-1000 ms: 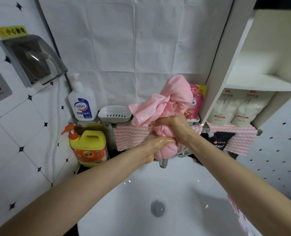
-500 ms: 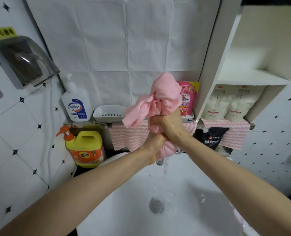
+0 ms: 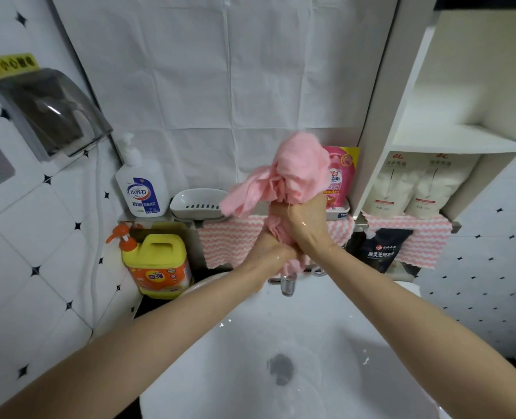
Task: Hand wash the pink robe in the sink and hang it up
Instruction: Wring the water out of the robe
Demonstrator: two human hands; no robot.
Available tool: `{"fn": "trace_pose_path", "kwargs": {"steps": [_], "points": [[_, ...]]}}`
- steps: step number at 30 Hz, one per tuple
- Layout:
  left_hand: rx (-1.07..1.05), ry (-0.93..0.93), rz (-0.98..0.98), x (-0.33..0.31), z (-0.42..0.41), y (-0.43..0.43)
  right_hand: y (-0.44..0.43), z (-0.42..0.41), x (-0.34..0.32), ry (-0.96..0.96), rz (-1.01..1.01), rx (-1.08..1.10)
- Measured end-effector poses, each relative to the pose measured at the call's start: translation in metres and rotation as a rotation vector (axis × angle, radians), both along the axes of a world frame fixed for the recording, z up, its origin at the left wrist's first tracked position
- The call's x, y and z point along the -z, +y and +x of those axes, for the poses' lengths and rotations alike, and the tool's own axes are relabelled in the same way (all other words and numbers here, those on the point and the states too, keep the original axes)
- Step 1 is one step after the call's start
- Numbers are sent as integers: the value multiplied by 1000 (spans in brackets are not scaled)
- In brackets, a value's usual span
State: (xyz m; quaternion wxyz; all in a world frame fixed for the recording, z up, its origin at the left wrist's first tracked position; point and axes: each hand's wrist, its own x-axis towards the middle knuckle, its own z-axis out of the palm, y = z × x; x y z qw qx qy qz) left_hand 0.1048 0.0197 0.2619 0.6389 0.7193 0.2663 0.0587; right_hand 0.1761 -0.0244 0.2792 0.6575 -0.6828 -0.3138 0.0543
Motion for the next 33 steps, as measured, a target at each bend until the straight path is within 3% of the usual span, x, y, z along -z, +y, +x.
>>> {"fn": "trace_pose_path", "kwargs": {"steps": [4,7,12,16,19,21,26,33], "points": [[-73,-95,74,7,-4,-9,8,-1,11,144,130,133],[-195,-56,-32,6,2,0,4,-9,8,244,27,-1],[-15,-61,-41,9,-4,3,-22,7,8,281,-28,-364],[-14,-87,-87,11,3,1,-37,9,0,233,-169,-413],[87,1,-123,15,4,0,-39,3,-8,83,-172,-353],[125,34,-78,15,3,-2,-34,-2,-8,98,-96,-281],[63,89,-44,11,9,-13,-26,-8,-14,16,-61,-113],[-134,-85,34,4,20,-28,-19,-10,-18,21,45,27]]}}
